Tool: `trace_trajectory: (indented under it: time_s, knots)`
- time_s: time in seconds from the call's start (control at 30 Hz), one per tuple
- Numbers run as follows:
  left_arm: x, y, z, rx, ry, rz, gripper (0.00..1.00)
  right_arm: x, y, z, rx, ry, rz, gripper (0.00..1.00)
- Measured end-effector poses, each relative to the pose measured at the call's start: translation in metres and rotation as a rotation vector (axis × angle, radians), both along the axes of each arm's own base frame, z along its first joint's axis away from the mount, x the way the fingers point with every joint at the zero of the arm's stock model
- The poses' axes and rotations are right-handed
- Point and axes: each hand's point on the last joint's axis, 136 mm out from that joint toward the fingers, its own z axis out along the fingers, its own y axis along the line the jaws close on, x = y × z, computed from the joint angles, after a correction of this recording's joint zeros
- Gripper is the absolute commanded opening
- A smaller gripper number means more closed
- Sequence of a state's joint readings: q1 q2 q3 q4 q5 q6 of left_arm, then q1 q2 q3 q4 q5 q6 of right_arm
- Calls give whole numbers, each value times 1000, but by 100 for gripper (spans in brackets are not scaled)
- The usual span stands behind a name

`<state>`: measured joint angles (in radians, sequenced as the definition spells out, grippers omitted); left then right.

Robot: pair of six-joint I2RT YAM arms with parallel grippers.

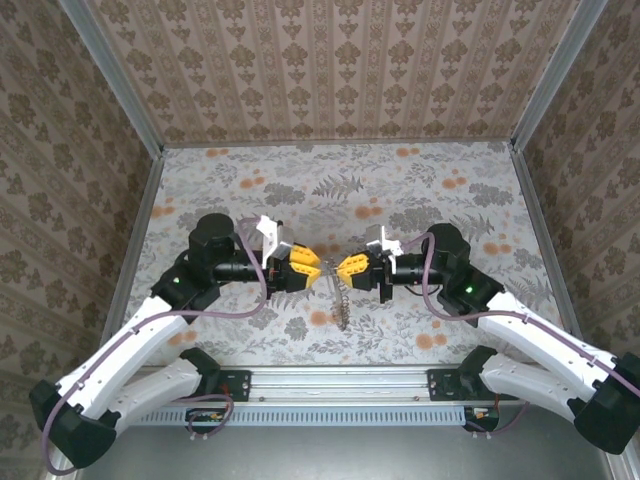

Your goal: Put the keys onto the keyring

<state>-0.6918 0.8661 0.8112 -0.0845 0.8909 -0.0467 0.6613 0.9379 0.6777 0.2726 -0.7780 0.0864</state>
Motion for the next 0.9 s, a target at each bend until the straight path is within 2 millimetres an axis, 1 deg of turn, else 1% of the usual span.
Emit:
trace_trajectory:
  time_s: [0.07, 0.2, 0.4, 0.7, 0.9]
  knots:
    - [2, -2, 1, -17, 5, 2, 29, 2, 0, 3, 30, 18, -6, 0]
    - [5, -5, 3, -38, 5, 3, 29, 4, 1, 16, 95, 28, -5, 0]
    - [6, -5, 10, -65, -27, 3, 30, 5, 3, 30, 165, 46, 9, 0]
    - [6, -7, 24, -113, -81, -7, 30, 5, 3, 32, 229, 98, 22, 0]
    - [4, -12, 26, -129, -96, -28, 30, 4, 0, 40, 278, 102, 22, 0]
